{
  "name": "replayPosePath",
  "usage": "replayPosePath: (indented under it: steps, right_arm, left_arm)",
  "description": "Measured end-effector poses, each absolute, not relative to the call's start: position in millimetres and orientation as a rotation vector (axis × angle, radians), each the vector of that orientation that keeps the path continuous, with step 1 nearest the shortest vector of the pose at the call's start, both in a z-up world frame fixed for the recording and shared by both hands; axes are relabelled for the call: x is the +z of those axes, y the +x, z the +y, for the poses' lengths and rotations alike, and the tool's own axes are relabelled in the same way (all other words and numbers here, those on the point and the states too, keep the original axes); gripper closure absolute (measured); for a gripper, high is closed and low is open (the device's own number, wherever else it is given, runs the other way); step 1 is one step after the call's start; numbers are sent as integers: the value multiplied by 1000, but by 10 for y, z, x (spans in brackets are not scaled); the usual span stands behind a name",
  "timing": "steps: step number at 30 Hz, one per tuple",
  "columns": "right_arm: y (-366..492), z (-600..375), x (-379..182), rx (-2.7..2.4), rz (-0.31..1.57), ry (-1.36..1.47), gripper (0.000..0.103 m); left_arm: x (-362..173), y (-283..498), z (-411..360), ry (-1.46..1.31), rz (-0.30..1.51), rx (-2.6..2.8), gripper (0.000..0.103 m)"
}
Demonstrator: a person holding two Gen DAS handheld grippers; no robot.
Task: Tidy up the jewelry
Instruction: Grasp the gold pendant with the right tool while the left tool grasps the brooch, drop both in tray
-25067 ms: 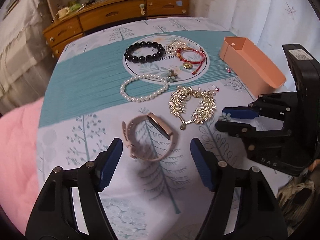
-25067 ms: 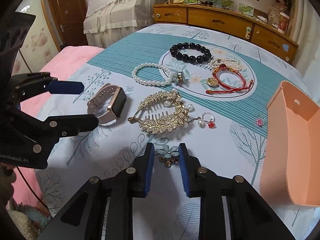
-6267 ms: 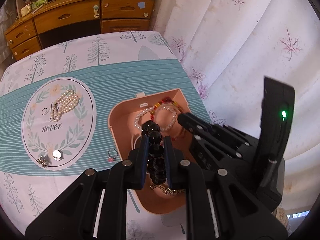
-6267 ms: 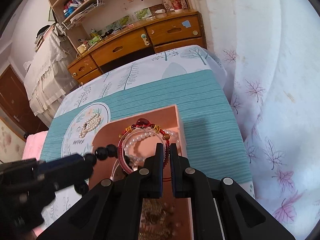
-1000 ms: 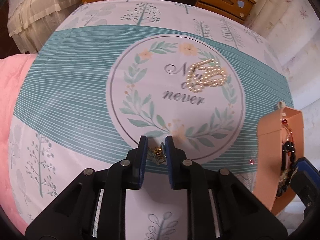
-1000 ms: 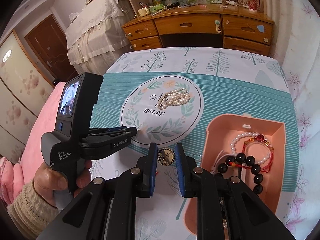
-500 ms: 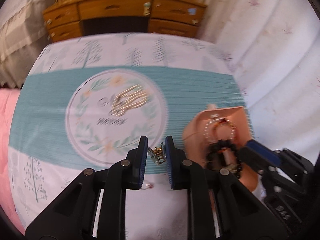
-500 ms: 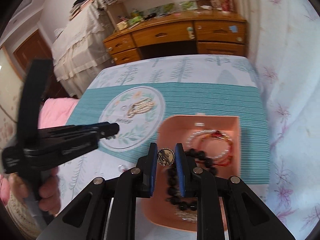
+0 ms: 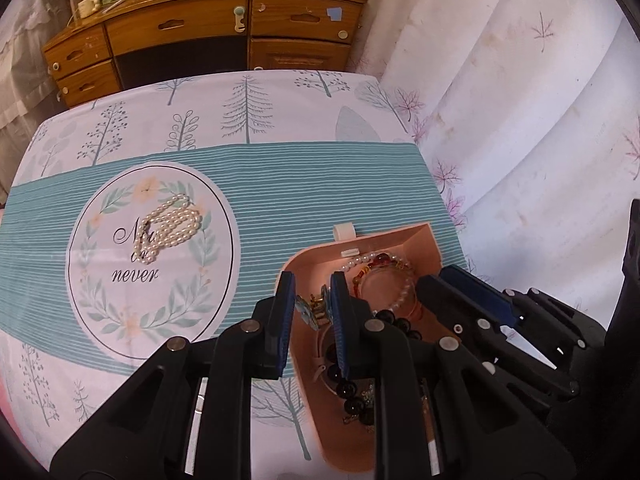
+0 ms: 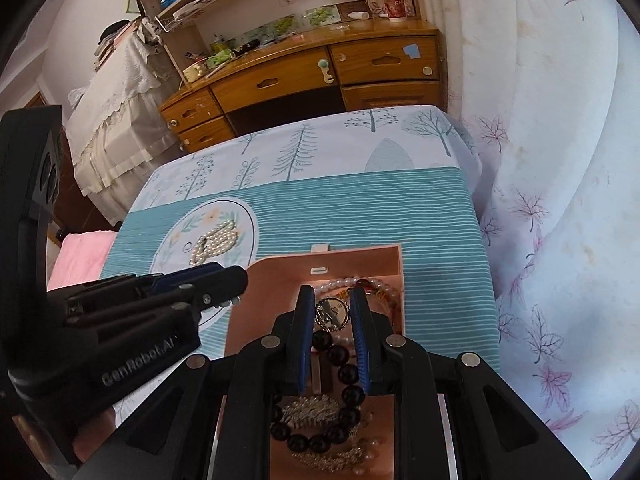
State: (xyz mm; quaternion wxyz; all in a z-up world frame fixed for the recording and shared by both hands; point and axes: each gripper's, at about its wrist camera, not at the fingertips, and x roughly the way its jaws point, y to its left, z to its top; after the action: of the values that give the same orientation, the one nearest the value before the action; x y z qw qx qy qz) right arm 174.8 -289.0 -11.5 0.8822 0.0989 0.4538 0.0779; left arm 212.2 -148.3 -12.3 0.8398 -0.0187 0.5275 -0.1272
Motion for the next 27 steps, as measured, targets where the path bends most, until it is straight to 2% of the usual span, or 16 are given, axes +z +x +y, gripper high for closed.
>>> replayPosePath:
  steps: [6,13,27]
  right_arm:
    - [1848,-2821,-243,158,975,213,81]
    - [1845,-2776,-281,151,981,213,80]
    - [1797,-2380,56,200,968,122,80]
  left_arm:
    - [-183,2134,-1487,-21,1131,-280,84]
    - [-201,2095,-1359,-31,1130,-266,67]
    - [139,2113,-714,37,1100,-165,65]
